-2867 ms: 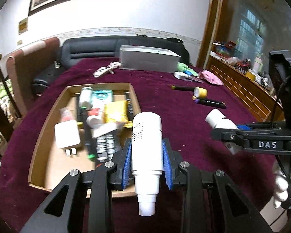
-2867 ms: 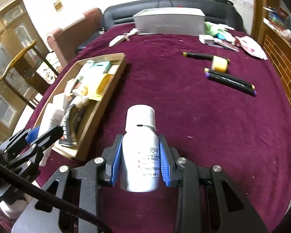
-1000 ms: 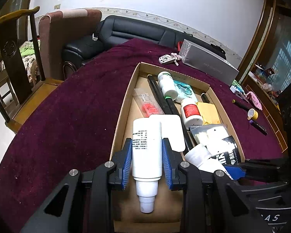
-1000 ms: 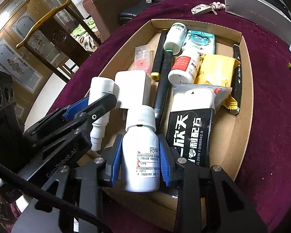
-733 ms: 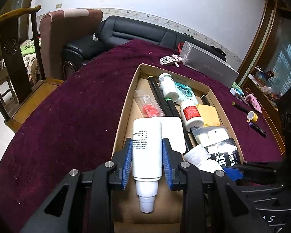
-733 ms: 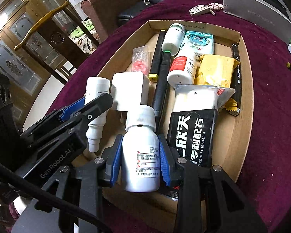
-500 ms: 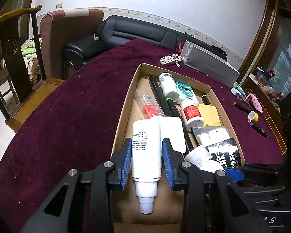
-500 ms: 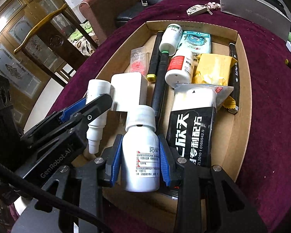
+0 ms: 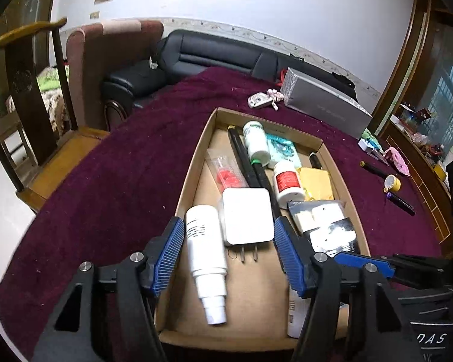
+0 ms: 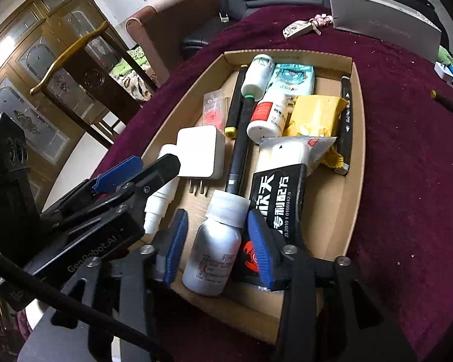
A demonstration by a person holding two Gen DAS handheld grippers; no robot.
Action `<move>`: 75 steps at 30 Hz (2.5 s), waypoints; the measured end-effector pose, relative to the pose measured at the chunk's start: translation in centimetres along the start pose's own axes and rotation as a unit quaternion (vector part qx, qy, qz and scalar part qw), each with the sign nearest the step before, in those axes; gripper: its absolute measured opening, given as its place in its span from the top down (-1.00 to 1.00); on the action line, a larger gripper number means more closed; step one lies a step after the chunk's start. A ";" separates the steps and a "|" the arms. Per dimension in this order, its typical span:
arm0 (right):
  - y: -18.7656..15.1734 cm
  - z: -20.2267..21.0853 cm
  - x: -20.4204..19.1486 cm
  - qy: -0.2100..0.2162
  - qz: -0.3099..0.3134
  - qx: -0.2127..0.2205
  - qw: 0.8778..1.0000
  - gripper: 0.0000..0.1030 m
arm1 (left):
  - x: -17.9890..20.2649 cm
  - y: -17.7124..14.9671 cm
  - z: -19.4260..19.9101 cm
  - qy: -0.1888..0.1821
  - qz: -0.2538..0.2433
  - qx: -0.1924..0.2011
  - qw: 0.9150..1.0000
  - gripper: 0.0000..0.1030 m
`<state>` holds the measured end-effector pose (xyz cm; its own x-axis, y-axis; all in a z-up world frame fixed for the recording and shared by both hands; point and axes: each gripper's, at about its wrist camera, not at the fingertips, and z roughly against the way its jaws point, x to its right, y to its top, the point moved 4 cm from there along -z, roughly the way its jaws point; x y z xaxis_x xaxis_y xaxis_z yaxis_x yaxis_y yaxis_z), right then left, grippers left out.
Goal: Organize objects
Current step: 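Carry both white bottles into the tray and open both grippers, then move both open grippers back to the black markers on the table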
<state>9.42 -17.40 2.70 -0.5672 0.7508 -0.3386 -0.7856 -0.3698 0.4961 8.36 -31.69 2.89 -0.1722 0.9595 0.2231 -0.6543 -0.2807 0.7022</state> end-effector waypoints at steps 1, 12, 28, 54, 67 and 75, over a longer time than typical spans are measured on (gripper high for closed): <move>0.0 0.3 0.0 0.001 0.000 0.004 1.000 0.14 | 0.2 0.1 0.4 0.004 -0.004 0.004 1.000 -0.11; -0.9 4.7 2.7 0.002 -0.022 0.046 0.999 -0.05 | 5.7 0.5 4.2 0.007 -0.066 0.031 0.997 -0.18; -2.2 14.5 17.3 -0.064 -0.114 0.116 0.985 -0.13 | 19.8 -1.1 3.7 -0.029 -0.202 0.010 0.979 -0.26; 1.4 20.7 33.5 -0.162 -0.198 0.146 0.956 -0.26 | 28.7 -6.3 -7.1 -0.060 -0.265 -0.111 0.956 -0.25; 4.9 13.9 36.6 -0.164 -0.236 0.104 0.952 -0.25 | 28.9 -7.8 -8.1 -0.108 -0.265 -0.126 0.950 -0.86; 6.0 11.3 39.3 -0.204 -0.241 0.055 0.947 -0.25 | 29.0 -7.9 -8.0 -0.118 -0.265 -0.128 0.948 -0.95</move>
<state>-14.79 16.04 1.43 0.0120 0.9750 -0.2218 -0.8856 0.1133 0.4504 2.66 -1.41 -1.61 0.3805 0.9234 0.0502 -0.7659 0.2843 0.5767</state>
